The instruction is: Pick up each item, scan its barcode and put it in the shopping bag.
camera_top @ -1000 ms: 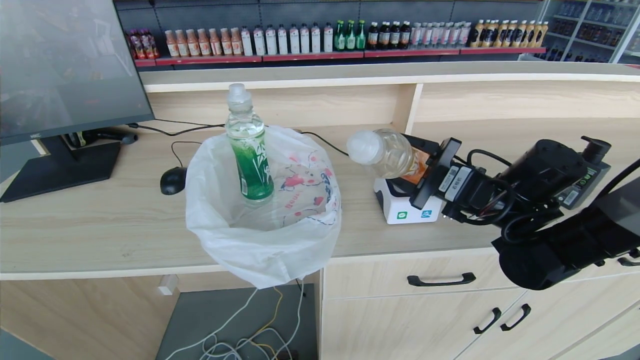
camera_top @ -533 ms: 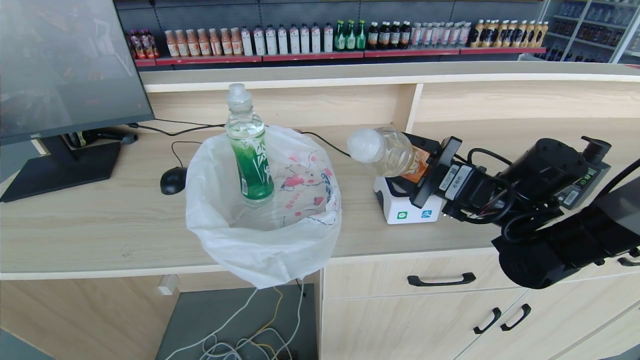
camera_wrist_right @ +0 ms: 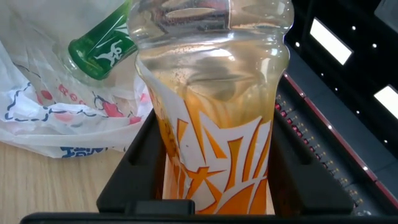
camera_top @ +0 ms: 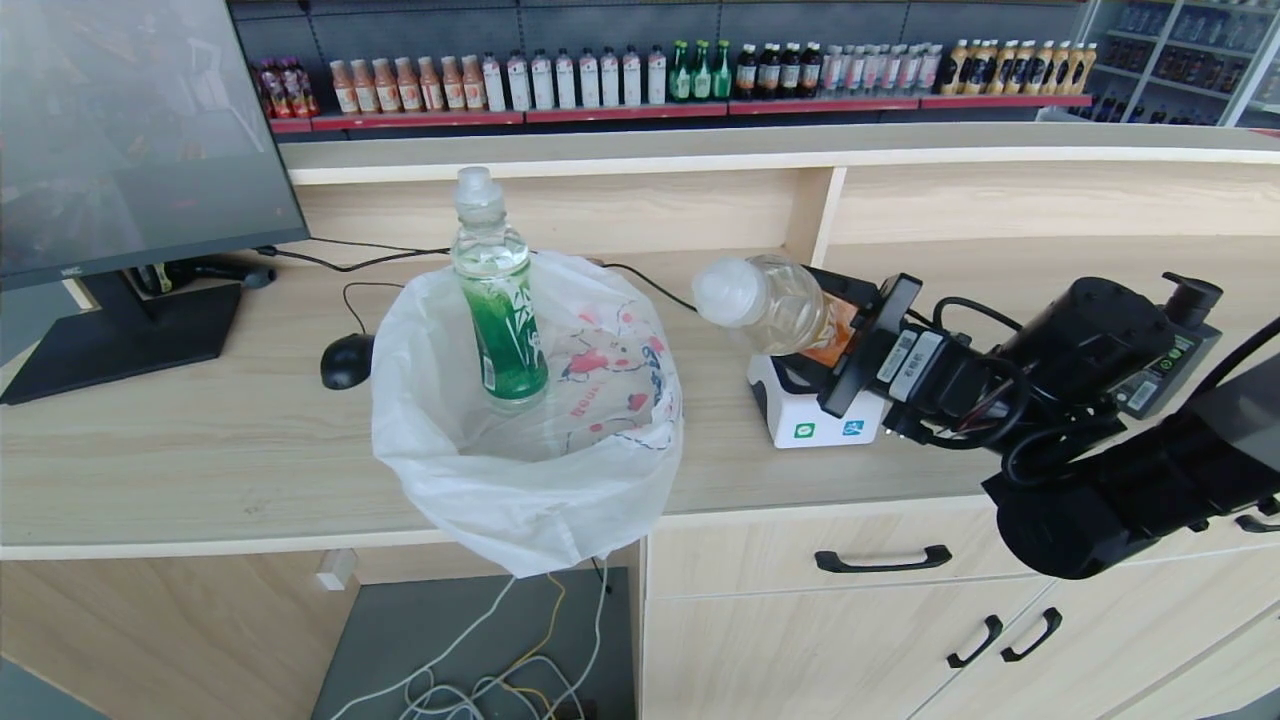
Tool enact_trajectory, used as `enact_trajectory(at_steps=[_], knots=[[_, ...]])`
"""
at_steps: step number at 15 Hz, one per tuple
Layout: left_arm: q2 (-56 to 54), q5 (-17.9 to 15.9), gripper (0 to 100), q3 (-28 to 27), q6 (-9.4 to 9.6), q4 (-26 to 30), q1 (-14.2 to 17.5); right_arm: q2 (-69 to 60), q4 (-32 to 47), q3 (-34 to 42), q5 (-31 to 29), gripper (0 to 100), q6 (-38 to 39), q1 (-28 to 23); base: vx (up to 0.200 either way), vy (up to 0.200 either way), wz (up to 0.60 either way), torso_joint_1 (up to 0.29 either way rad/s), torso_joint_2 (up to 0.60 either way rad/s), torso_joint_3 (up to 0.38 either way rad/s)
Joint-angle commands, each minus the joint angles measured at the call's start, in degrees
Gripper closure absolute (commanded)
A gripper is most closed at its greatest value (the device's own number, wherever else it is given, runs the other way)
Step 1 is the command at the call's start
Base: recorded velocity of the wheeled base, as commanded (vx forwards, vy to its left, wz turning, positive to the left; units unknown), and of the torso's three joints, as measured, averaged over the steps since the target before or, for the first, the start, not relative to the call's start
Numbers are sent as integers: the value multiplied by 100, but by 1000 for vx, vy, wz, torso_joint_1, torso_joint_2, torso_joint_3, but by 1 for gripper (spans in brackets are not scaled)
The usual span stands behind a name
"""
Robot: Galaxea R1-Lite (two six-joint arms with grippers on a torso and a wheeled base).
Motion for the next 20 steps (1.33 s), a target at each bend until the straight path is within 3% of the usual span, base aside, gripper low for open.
enact_trajectory(at_steps=[1,6,9,11,17,20], knots=[[-2,1,0,1,0,0,0,-76,-8,21,3,100,-2,2,0,0,0,0,0,0],[-2,1,0,1,0,9,0,-217,-8,30,-6,100,235,63,0,0,0,0,0,0],[-2,1,0,1,0,0,0,-542,-8,21,-287,100,842,309,0,0,0,0,0,0],[-2,1,0,1,0,0,0,-630,-8,12,-762,100,1114,678,0,0,0,0,0,0],[-2,1,0,10,0,0,0,-648,-8,-23,-3539,100,2441,1927,0,0,0,0,0,0],[-2,1,0,1,0,0,0,-516,-8,-199,-4154,100,2837,2217,0,0,0,0,0,0]])
